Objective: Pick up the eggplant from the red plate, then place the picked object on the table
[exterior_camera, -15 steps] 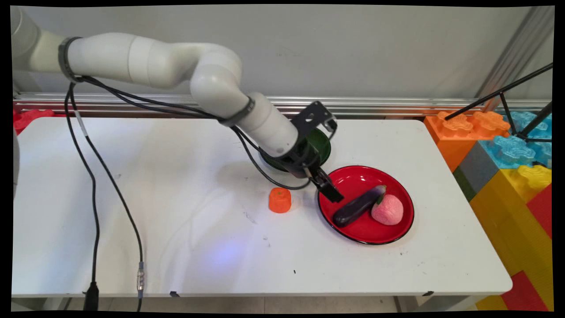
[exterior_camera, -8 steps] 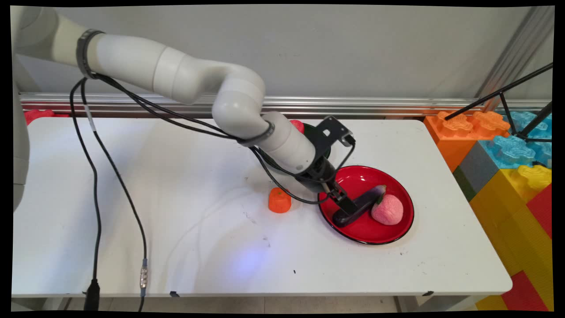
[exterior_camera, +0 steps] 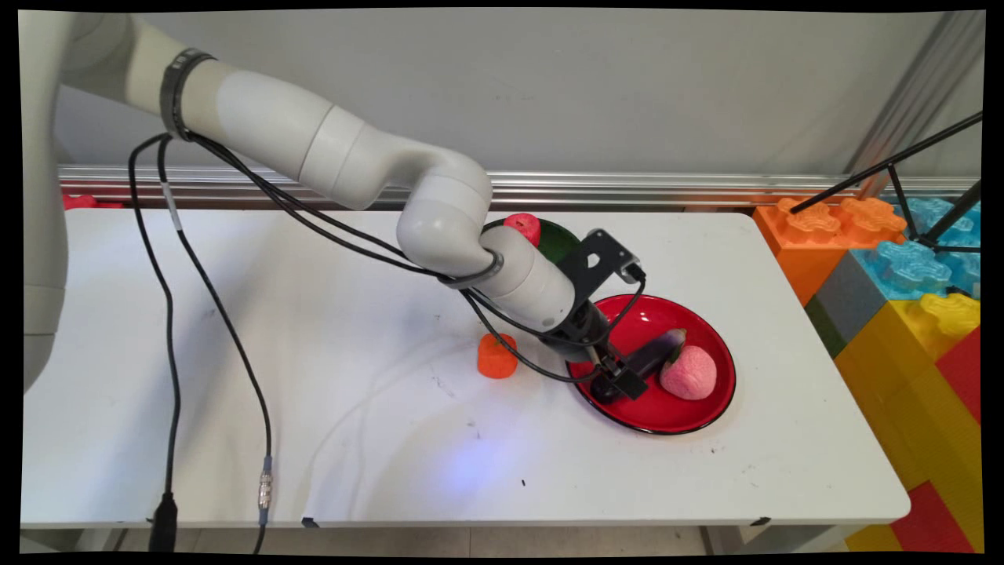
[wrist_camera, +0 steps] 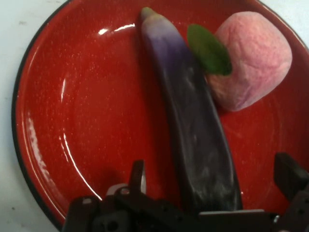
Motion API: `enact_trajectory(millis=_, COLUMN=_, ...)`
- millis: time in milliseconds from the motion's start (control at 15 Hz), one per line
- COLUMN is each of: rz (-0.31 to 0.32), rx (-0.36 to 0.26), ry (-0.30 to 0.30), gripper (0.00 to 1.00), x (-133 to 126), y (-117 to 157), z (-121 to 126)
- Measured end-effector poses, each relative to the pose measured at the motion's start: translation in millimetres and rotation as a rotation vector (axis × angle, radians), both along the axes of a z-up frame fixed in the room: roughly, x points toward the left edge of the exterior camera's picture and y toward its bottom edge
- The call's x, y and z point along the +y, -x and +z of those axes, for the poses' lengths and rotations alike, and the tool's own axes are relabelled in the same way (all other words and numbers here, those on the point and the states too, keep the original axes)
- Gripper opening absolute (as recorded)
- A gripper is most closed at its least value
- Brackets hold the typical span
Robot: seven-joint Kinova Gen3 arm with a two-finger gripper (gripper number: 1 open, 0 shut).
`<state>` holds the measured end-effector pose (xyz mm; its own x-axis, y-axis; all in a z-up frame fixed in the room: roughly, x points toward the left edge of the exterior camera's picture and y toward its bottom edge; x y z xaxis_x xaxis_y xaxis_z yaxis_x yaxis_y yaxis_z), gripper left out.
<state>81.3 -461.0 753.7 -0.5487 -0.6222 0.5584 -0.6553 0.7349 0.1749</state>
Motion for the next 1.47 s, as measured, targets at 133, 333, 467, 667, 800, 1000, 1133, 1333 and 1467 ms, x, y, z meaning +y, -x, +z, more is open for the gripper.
enact_trajectory(millis=133, rz=0.003, rx=0.0, ry=0.003, gripper=1.0, x=1, y=2, z=-5)
enact_trajectory(millis=333, rz=0.0, rx=0.003, ry=0.008, gripper=1.0, x=2, y=4, z=-10)
enact_trajectory(millis=467, rz=-0.006, rx=0.006, ry=0.014, gripper=1.0, x=3, y=6, z=-13)
enact_trajectory(millis=667, rz=-0.02, rx=0.001, ry=0.023, gripper=0.0, x=5, y=7, z=-15)
enact_trajectory(millis=800, rz=-0.026, rx=-0.006, ry=0.022, gripper=0.0, x=6, y=7, z=-17)
enact_trajectory(millis=1000, rz=-0.031, rx=-0.01, ry=0.022, gripper=0.0, x=8, y=7, z=-19)
enact_trajectory(millis=1133, rz=-0.031, rx=-0.009, ry=0.024, gripper=0.0, x=8, y=7, z=-19)
enact_trajectory(millis=1333, rz=-0.02, rx=-0.004, ry=0.029, gripper=0.0, x=7, y=7, z=-15)
enact_trajectory(millis=1467, rz=-0.01, rx=0.0, ry=0.038, gripper=0.0, x=4, y=7, z=-6)
